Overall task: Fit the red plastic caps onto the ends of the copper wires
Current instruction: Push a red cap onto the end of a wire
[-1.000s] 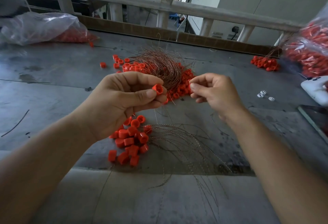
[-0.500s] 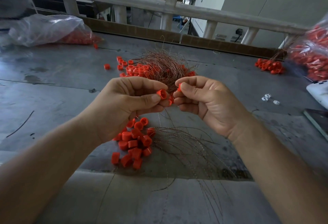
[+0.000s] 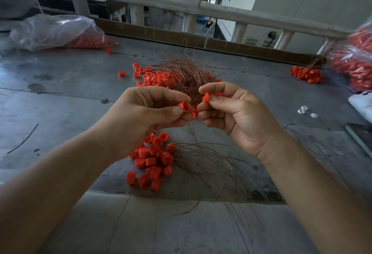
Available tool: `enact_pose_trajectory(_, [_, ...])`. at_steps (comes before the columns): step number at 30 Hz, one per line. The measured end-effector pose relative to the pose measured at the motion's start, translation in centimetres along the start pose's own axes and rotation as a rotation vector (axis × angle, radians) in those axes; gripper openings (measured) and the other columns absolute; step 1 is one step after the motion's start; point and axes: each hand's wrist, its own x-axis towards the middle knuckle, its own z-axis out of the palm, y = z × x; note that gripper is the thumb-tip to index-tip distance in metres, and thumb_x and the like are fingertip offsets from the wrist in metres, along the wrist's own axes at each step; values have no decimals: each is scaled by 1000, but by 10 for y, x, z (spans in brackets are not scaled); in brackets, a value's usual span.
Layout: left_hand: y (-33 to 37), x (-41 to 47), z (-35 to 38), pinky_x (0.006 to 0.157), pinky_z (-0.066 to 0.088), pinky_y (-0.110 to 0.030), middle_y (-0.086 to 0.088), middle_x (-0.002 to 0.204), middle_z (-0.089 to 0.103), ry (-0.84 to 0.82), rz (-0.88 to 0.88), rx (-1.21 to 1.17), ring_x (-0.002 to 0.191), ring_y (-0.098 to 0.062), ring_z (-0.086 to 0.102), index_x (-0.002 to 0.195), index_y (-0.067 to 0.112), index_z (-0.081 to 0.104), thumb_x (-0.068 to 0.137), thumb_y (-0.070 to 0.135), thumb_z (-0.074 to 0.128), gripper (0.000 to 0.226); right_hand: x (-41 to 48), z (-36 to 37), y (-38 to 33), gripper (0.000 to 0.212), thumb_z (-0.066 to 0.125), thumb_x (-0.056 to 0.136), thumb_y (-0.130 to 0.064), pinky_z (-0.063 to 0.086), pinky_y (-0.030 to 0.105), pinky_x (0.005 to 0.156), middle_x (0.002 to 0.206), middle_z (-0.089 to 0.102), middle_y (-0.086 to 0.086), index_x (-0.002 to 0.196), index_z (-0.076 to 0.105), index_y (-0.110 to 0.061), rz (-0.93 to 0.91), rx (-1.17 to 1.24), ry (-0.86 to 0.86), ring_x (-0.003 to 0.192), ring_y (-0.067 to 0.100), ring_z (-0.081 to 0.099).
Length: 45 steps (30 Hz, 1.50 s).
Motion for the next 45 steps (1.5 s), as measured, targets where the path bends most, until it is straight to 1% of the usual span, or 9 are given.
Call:
enact_pose_trajectory(2, [0,0,0,60,53,-17,-7,74,72,-1,0,1,70,-15,71,77,11,75,60,3,61,23,0,0,0,11,56,76,-10,50,18,47,61,66,4,86,61,-9,6,9,-13,53,10,63])
enact_pose_trajectory(4, [0,1,0,60,54,-17,-8,74,73,-3,-1,5,70,-15,71,77,11,75,60,3,61,23,0,1,0,20,59,68,-16,50,18,47,62,66,4,86,60,-8,12,8,-18,53,11,63])
enact_pose_trajectory(12, [-1,2,0,59,53,-16,-6,73,73,31,20,21,68,-14,70,75,14,76,57,6,62,23,1,3,4,23,58,69,-22,50,17,52,64,65,-2,88,63,-10,-51,-93,-16,59,8,63])
enact_pose_trajectory(19, [-3,3,1,60,53,-17,-6,71,72,78,43,83,67,-15,70,76,13,73,57,7,63,23,-3,15,12,13,66,68,-21,52,20,63,71,66,-8,81,64,-21,-416,-476,74,67,9,64])
enact_pose_trajectory(23, [-2,2,1,59,53,-16,-7,69,71,95,50,127,63,-15,69,76,12,68,56,8,63,21,-2,16,17,15,69,71,-16,54,24,71,79,67,-6,83,64,-24,-440,-582,78,75,11,66])
enact_pose_trajectory(31, [-2,3,3,57,52,-14,-4,66,71,102,46,173,60,-12,68,80,10,66,56,8,62,24,-3,16,18,27,72,70,-10,54,21,71,81,65,-13,84,62,-31,-487,-656,92,74,4,65])
enact_pose_trajectory(35, [-2,3,2,57,51,-13,-3,66,72,120,46,191,60,-11,68,79,12,67,55,9,63,25,-1,14,18,28,73,70,-7,51,15,73,84,66,-12,91,65,-23,-495,-697,104,78,3,65])
enact_pose_trajectory(42, [-3,2,4,56,51,-12,-2,65,71,112,58,199,59,-10,69,78,13,66,56,9,62,23,-3,16,18,26,74,70,-7,52,15,66,78,64,-15,92,67,-19,-530,-725,136,70,1,64])
enact_pose_trajectory(45, [-3,2,3,57,52,-13,-3,67,72,102,65,206,61,-11,69,78,14,67,57,10,63,22,-4,16,17,26,74,69,-8,52,14,68,79,63,-13,94,68,-13,-590,-788,152,75,2,64])
